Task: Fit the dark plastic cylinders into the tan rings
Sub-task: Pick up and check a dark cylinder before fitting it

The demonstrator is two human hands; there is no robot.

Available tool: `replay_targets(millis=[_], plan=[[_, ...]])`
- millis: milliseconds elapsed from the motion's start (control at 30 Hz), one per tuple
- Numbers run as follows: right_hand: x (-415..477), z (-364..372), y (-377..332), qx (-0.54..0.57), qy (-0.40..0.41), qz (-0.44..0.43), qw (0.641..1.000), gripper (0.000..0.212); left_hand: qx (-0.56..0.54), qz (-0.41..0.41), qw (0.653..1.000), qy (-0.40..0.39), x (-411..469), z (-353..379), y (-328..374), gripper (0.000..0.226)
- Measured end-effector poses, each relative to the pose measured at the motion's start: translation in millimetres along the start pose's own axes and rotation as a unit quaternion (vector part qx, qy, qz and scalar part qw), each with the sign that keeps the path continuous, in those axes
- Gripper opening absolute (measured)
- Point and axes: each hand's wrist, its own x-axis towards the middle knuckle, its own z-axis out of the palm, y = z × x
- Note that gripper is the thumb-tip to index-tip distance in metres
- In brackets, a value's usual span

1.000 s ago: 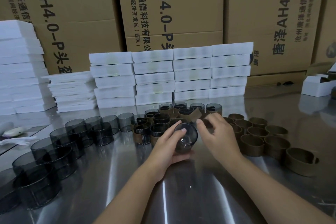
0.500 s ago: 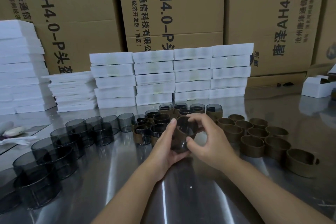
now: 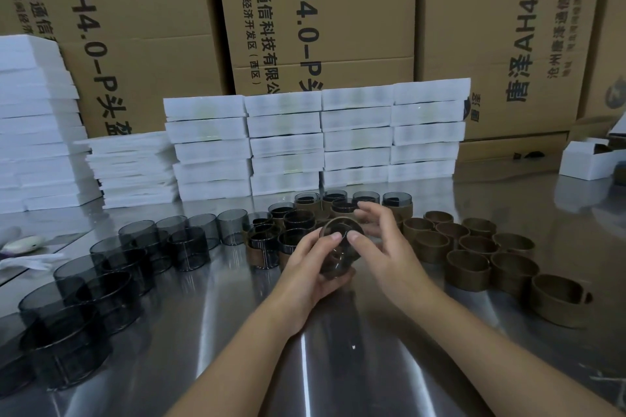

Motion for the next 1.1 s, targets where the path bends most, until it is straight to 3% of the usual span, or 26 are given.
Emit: replay_targets(millis=[67,200,433,800,933,1100], plan=[[3.1,0.5,3.4,0.018,-0.015,0.044,0.999,0.04,0.005,0.001,1.0,0.009,0.2,-0.2,-1.0,0.06],[7.1,-1.2,7.7,0.06,-0.018,0.071,0.995,0.042,0.051,0.032,0.998,0.034,0.8,-1.5,-1.9,0.035],[10.2,-5.1,4.6,0.087,-0.022,0.089,0.992,0.033,0.108,0.094,0.987,0.072,-1.4,-0.6,-2.3,0.036],[11.6,-11.8,7.5,0.141,-0.005,0.132,0.981,0.021,0.113,0.095,0.987,0.06,-3.2,-0.1,0.6,0.028],[11.3,-12.4,5.1,0.158,0.024,0.132,0.978,0.044,0.093,0.065,0.993,0.029,-4.1,1.7,3.0,0.021],[12.7,-9.5,9.0,0.134,-0.041,0.216,0.966,0.069,0.074,0.039,0.997,0.002,-5.8,2.7,7.2,0.022]])
